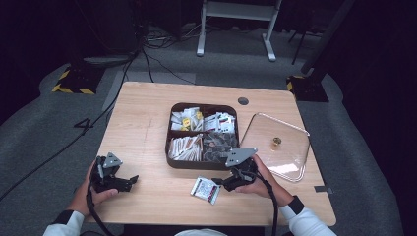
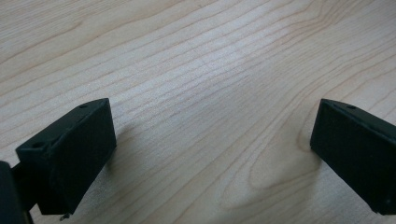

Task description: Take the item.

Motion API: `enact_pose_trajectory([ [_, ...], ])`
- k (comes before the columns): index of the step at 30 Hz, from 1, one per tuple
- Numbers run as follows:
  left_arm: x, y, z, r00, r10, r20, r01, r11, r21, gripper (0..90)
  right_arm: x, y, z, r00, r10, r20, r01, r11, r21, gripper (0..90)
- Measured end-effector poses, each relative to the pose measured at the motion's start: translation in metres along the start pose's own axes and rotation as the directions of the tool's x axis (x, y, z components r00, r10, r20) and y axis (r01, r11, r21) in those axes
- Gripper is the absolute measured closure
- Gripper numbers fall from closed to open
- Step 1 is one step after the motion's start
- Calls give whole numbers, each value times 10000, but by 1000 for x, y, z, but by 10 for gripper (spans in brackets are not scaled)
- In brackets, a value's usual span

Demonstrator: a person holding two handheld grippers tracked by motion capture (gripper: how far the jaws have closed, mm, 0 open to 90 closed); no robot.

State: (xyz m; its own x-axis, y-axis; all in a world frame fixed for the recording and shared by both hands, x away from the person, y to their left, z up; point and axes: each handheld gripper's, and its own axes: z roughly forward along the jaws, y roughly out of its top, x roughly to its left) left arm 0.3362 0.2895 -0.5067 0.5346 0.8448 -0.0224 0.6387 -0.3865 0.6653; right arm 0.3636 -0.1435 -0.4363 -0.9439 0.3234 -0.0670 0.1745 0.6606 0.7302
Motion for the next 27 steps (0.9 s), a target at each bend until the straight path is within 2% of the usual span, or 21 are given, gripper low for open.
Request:
enact_pose_trajectory([
  [5, 0, 0, 0, 10000, 1, 1, -1, 10000, -1, 5, -4, -1, -7, 9995, 59, 307, -54, 9999, -146, 227],
  [6, 0, 0, 0, 10000, 1, 2, -1, 10000, 1, 5, -7, -2, -10, 9987, 124, 487, -111, 9996, -254, 220],
  [9, 0, 0, 0, 10000, 0, 1, 0, 10000, -1, 5, -10, -3, -15, 9985, 194, 516, -169, 9987, -480, 198],
  [10, 0, 0, 0, 10000, 2, 0, -2, 10000, 1, 5, -13, -4, -18, 9964, 241, 807, -196, 9982, -567, 202],
  [12, 0, 0, 0, 10000, 3, 1, -3, 10000, 2, 5, -16, -5, -21, 9944, 321, 1008, -265, 9981, -562, 203],
  [17, 0, 0, 0, 10000, 1, 0, -1, 10000, -1, 5, -23, -7, -28, 9916, 416, 1226, -338, 9973, -652, 203],
  [19, 0, 0, 0, 10000, 2, 0, -2, 10000, -1, 5, -27, -8, -32, 9892, 483, 1382, -387, 9967, -710, 204],
  [22, 0, 0, 0, 10000, 1, 0, -1, 10000, 1, 5, -36, -12, -41, 9810, 677, 1818, -537, 9953, -808, 212],
  [27, 0, 0, 0, 10000, -17, 4, 17, 10000, -2, 5, -44, -17, -48, 9734, 968, 2077, -790, 9926, -923, 214],
])
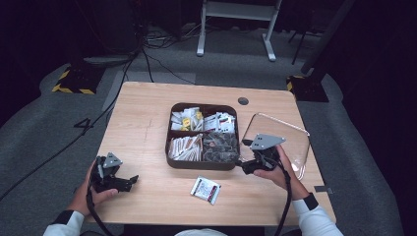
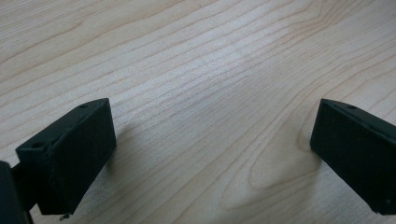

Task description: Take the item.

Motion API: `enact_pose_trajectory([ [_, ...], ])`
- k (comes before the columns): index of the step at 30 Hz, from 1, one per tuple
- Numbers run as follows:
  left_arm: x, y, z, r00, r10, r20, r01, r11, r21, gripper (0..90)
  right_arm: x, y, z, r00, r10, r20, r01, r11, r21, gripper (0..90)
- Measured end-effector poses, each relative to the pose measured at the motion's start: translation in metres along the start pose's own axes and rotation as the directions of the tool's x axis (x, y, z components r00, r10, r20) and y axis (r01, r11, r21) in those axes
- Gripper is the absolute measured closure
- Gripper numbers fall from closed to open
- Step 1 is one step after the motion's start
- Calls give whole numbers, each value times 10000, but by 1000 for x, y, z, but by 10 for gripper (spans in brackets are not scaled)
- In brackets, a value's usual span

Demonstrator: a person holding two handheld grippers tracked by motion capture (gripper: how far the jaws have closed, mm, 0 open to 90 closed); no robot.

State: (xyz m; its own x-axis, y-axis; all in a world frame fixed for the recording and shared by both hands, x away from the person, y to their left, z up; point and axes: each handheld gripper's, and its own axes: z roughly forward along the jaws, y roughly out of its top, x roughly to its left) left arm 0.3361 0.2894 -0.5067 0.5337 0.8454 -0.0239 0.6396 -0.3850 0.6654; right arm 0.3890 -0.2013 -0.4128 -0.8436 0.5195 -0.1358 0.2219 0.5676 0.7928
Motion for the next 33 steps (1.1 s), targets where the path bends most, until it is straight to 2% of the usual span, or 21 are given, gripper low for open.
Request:
enact_pose_trajectory([
  [1, 0, 0, 0, 10000, -2, -1, 2, 10000, -2, 5, -4, -3, -2, 9997, 61, 215, -63, 9999, 88, 213],
  [4, 0, 0, 0, 10000, 19, -4, -19, 10000, 1, 5, -9, -5, -3, 9994, 165, 317, -169, 9998, 107, 214],
  [6, 0, 0, 0, 10000, 17, -4, -17, 10000, 0, 5, -15, -10, -5, 9977, 267, 630, -280, 9994, 206, 214],
  [8, 0, 0, 0, 10000, 15, -3, -15, 10000, 0, 5, -18, -11, -5, 9969, 354, 702, -371, 9991, 227, 214],
  [9, 0, 0, 0, 10000, 20, -2, -20, 10000, 3, 5, -23, -14, -6, 9944, 515, 925, -547, 9980, 327, 210],
  [10, 0, 0, 0, 10000, 20, -2, -20, 10000, 3, 5, -23, -14, -6, 9944, 515, 925, -547, 9980, 327, 210],
  [11, 0, 0, 0, 10000, 16, -2, -16, 10000, 2, 5, -28, -18, -8, 9910, 576, 1207, -628, 9972, 395, 211],
  [14, 0, 0, 0, 10000, 17, -3, -17, 10000, 2, 5, -35, -22, -8, 9872, 673, 1447, -748, 9961, 470, 213],
  [16, 0, 0, 0, 10000, 28, 10, -28, 10000, 6, 4, -45, -29, -9, 9794, 1079, 1707, -1181, 9917, 508, 215],
  [18, 0, 0, 0, 10000, 31, 14, -31, 10000, 6, 5, -49, -31, -9, 9772, 1145, 1789, -1260, 9906, 541, 215],
  [19, 0, 0, 0, 10000, 41, 17, -41, 10000, 8, 5, -55, -36, -9, 9710, 1309, 1999, -1449, 9878, 570, 215],
  [20, 0, 0, 0, 10000, 41, 17, -41, 10000, 8, 5, -55, -36, -9, 9710, 1309, 1999, -1449, 9878, 570, 215],
  [21, 0, 0, 0, 10000, 22, 15, -22, 10000, -13, 5, -61, -40, -10, 9655, 1478, 2144, -1629, 9852, 542, 217],
  [23, 0, 0, 0, 10000, 19, 28, -19, 10000, 2, 4, -66, -44, -9, 9595, 1595, 2320, -1785, 9819, 633, 219],
  [25, 0, 0, 0, 10000, 16, 37, -16, 10000, -2, 5, -70, -48, -8, 9540, 1660, 2496, -1901, 9789, 754, 240],
  [26, 0, 0, 0, 10000, 16, 37, -16, 10000, -2, 5, -70, -48, -8, 9540, 1660, 2496, -1901, 9789, 754, 240],
  [27, 0, 0, 0, 10000, 17, 38, -17, 10000, 0, 5, -74, -52, -8, 9446, 1734, 2787, -2030, 9758, 811, 262],
  [31, 1, 0, 0, 10000, 12, 27, -12, 10000, -8, 5, -84, -61, -9, 9308, 2078, 3009, -2409, 9675, 771, 261],
  [32, 1, 0, 0, 10000, 12, 27, -12, 10000, -8, 4, -84, -61, -9, 9308, 2078, 3009, -2409, 9675, 771, 261],
  [33, 1, 0, 0, 10000, 21, 16, -21, 10000, -14, 5, -89, -66, -9, 9216, 2245, 3166, -2604, 9626, 754, 255],
])
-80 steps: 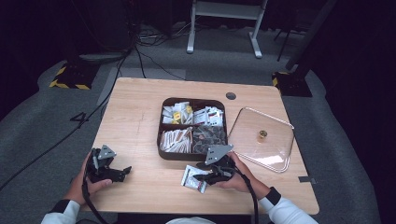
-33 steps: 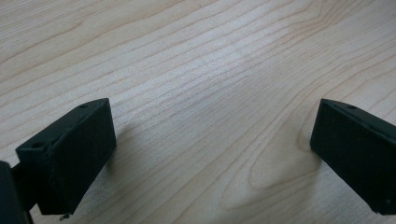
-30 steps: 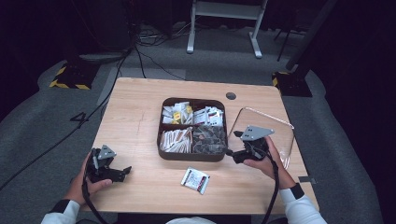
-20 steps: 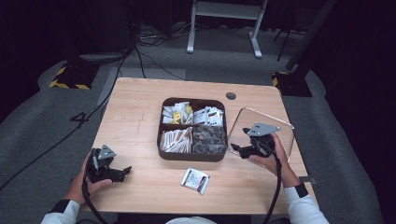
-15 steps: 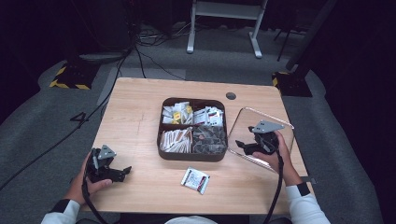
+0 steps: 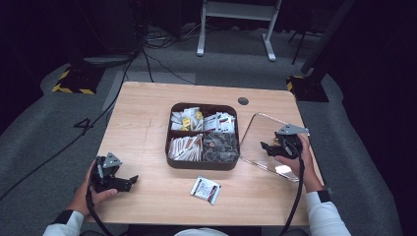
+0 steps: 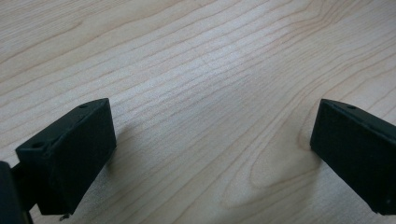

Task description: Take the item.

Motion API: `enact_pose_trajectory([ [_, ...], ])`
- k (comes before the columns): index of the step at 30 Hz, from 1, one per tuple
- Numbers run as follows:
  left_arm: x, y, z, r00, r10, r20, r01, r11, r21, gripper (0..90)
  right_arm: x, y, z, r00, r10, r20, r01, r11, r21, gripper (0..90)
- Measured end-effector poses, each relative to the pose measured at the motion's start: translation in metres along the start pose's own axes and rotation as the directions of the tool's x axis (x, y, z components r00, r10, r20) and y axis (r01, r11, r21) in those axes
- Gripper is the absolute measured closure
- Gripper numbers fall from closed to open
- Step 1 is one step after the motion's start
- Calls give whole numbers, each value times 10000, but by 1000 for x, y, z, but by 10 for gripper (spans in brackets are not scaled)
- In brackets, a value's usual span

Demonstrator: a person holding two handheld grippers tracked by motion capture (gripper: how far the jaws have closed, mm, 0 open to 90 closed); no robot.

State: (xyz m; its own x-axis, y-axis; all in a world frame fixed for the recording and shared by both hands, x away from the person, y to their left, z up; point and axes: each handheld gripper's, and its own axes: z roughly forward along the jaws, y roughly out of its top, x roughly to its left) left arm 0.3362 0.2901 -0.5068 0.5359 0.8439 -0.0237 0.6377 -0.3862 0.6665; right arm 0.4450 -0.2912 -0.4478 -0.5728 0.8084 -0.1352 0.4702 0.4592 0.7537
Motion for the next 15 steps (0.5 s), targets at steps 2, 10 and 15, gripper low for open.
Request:
enact_pose_trajectory([
  [2, 0, 0, 0, 10000, -6, 14, 6, 10000, 14, 5, -6, -4, 2, 9997, 199, 130, -200, 9998, 67, 245],
  [10, 0, 0, 0, 10000, -9, -9, 9, 10000, 0, 5, -28, -20, 10, 9959, 769, 484, -792, 9958, 470, 237],
  [15, 0, 0, 0, 10000, -23, -2, 23, 10000, 2, 5, -38, -30, 19, 9922, 1179, 394, -1203, 9907, 637, 258],
])
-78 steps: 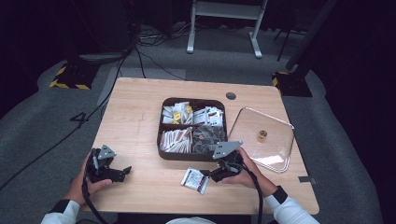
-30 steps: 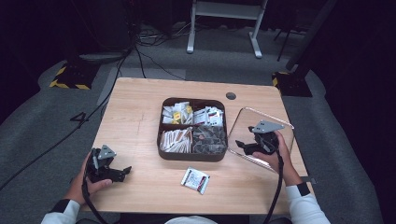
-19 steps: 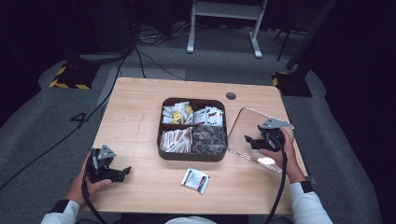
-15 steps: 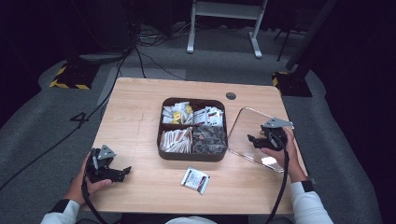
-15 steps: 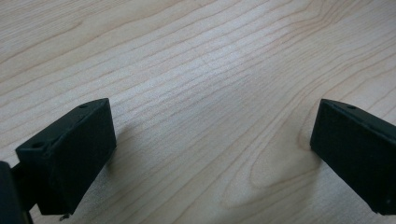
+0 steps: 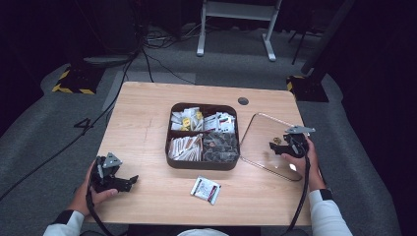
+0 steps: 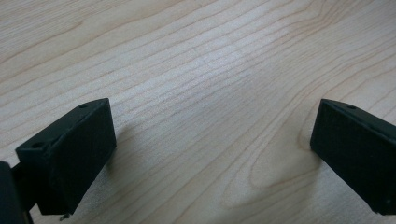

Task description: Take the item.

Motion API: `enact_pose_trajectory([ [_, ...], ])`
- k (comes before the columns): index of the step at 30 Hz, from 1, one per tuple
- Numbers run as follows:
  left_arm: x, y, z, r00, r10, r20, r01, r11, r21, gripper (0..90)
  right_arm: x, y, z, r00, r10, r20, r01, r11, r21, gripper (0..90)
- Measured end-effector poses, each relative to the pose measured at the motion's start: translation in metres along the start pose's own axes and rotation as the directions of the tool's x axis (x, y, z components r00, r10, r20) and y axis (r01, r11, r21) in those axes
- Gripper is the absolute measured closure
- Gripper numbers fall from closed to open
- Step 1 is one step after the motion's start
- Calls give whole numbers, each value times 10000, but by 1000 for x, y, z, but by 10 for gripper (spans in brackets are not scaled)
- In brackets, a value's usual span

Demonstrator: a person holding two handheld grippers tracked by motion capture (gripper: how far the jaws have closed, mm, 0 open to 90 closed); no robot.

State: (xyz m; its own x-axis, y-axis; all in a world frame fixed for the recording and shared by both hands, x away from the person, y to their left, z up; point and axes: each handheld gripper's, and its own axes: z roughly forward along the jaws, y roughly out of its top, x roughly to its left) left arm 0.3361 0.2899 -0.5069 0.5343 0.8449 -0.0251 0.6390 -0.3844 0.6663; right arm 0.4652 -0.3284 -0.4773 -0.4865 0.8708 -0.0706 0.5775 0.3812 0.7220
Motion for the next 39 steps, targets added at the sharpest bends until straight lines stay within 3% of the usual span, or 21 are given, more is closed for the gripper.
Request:
enact_pose_trajectory([
  [8, 0, -1, -1, 10000, -30, -41, 30, 10000, 28, 5, -6, -3, 16, 9994, 182, -294, -179, 9998, 116, 275],
  [11, 0, -1, -1, 10000, -41, -45, 41, 10000, 24, 5, -6, -3, 20, 9997, 124, -200, -120, 9997, 189, 303],
  [16, 0, -1, -1, 10000, -41, -46, 41, 10000, 20, 5, -8, -3, 20, 9992, 334, -229, -331, 9993, 169, 371],
  [18, 0, -1, -1, 10000, -40, -46, 40, 10000, 24, 5, -11, -4, 19, 9984, 529, -201, -528, 9986, 61, 449],
  [22, 0, -1, -1, 10000, -37, -45, 37, 10000, 24, 5, -14, -4, 19, 9979, 570, -319, -570, 9984, 26, 485],
  [24, 0, -1, -1, 10000, -36, -53, 36, 10000, 23, 5, -11, -2, 19, 9981, 383, -474, -382, 9993, 25, 585],
  [35, 0, -1, -1, 10000, -39, -48, 39, 10000, 23, 5, -15, -3, 15, 9985, 334, -443, -327, 9993, 152, 592],
  [39, 0, -1, -1, 10000, -36, -45, 36, 10000, 24, 5, -18, -1, 7, 9986, 317, -425, -319, 9995, -48, 592],
])
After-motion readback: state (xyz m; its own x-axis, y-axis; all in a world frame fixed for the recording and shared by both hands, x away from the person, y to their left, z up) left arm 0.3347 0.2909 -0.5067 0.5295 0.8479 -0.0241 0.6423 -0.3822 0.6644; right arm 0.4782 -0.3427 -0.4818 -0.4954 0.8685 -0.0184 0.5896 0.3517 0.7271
